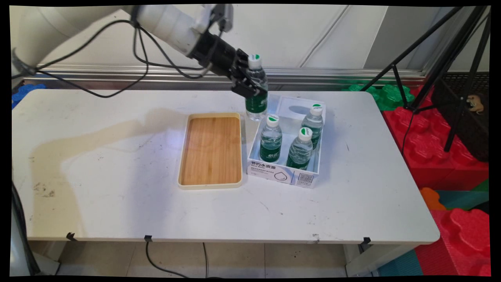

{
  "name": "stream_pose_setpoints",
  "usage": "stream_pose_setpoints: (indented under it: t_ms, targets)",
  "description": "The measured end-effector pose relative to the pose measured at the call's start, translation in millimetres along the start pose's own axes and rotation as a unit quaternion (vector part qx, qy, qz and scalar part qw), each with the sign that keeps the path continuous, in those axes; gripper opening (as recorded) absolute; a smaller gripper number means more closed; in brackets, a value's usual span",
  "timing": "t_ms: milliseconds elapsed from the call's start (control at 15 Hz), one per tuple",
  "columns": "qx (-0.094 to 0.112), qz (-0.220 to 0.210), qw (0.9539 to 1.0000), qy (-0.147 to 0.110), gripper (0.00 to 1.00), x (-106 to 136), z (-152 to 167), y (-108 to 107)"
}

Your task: Place the picked object on the tray

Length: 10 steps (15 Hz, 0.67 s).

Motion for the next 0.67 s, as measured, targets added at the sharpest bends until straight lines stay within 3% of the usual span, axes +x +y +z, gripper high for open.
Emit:
stream_pose_setpoints:
  t_ms: [667]
  targets:
    - [0.003, -0.006, 1.0, -0.003, 0.0, -17.8, -97.6, 30.5]
